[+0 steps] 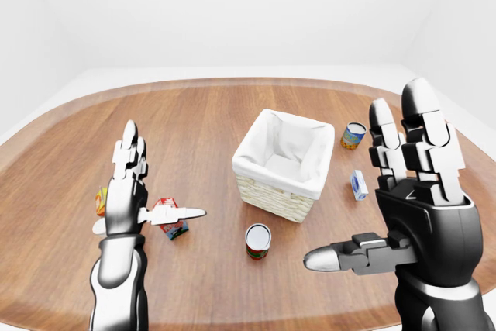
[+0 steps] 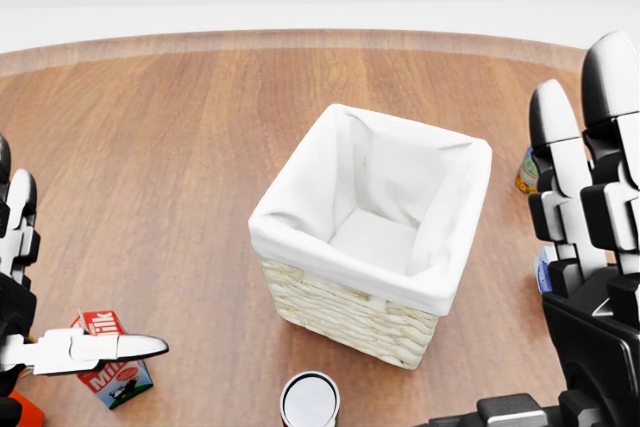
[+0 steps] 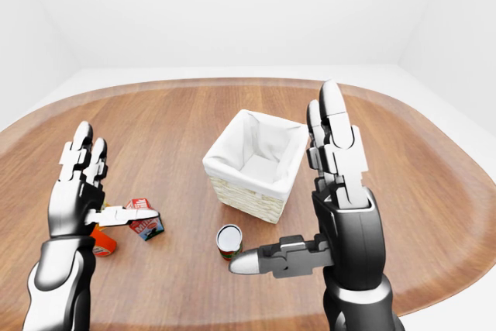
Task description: Pick the milk and place it in the basket.
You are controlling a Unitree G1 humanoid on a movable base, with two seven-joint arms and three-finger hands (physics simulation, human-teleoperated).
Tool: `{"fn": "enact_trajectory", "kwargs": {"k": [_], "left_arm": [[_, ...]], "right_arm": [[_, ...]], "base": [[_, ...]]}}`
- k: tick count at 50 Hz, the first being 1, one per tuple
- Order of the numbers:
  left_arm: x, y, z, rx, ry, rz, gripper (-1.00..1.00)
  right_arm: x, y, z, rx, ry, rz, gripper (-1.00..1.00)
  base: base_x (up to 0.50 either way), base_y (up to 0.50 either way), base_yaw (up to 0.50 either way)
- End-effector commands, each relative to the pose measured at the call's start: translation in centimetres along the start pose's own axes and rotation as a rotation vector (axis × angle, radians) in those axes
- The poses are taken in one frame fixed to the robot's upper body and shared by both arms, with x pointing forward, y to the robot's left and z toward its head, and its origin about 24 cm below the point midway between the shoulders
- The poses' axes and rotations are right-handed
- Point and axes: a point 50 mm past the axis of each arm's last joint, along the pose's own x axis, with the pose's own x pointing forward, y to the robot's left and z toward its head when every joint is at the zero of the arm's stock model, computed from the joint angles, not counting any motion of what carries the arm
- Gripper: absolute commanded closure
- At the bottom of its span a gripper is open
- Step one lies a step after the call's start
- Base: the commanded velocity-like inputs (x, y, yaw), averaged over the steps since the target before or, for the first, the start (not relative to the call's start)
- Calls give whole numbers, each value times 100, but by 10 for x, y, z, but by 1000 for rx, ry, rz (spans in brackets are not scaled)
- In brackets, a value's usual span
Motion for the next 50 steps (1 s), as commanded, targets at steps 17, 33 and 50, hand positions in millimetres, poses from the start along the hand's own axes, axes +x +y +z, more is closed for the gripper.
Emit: {"fn": "enact_trajectory", "kwargs": {"k": [17,33,50], "left_arm": [[-3,2,-12,12,30,10,-100],[-1,3,-24,7,53,16,-100],[0,3,-35,7,73,21,-100]], "right_arm": [[0,-1,0,-1,-3,-1,-100],[0,0,0,0,3,-1,-100],[0,0,0,1,2,-1,-100]], "base": [[0,0,0],[0,0,0],[0,0,0]]}}
